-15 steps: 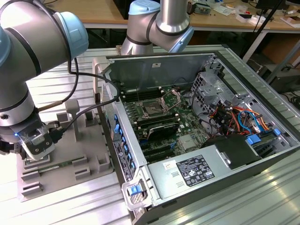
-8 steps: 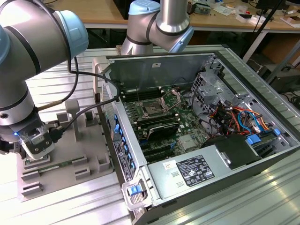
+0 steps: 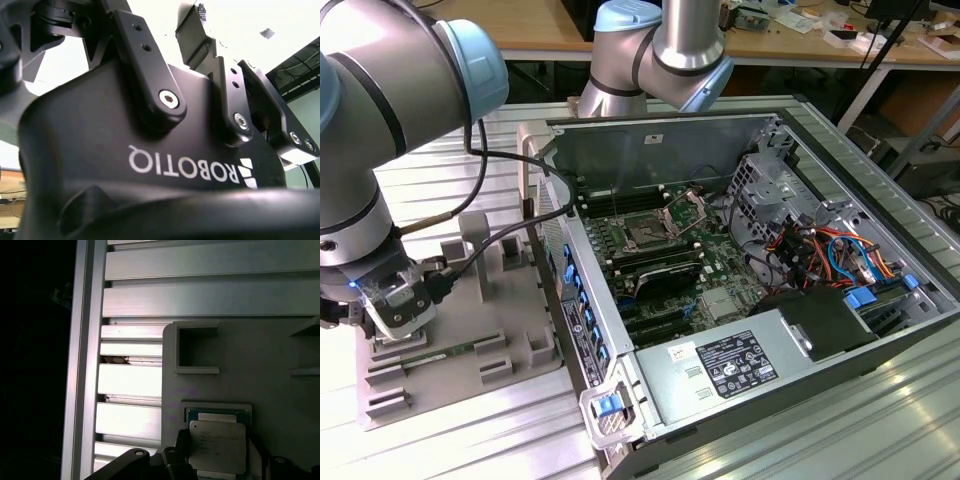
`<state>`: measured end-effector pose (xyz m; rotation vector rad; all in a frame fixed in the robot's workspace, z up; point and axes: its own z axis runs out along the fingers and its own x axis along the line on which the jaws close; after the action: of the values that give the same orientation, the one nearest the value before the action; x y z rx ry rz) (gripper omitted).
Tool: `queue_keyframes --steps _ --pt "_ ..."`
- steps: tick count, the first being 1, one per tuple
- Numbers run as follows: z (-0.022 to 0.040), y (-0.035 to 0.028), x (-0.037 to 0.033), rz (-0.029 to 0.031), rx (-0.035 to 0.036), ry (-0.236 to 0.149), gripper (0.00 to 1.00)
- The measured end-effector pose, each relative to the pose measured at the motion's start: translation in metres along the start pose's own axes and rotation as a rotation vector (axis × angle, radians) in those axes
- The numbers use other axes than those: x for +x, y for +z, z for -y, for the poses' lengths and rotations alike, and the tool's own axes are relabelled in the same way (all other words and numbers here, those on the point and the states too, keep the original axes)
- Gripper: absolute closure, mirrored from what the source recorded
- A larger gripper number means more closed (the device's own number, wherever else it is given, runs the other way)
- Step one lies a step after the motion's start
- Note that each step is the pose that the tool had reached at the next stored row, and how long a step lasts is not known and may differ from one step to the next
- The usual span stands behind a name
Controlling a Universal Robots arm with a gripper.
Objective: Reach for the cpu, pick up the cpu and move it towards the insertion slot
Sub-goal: 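Pick up the cpu and move it towards the insertion slot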
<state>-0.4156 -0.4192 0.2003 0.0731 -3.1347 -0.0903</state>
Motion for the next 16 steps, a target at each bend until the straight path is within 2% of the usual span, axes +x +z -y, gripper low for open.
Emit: queue_keyframes --steps 16 --pt "-0.0002 -0.0041 0.0 0.0 0.0 0.0 0.45"
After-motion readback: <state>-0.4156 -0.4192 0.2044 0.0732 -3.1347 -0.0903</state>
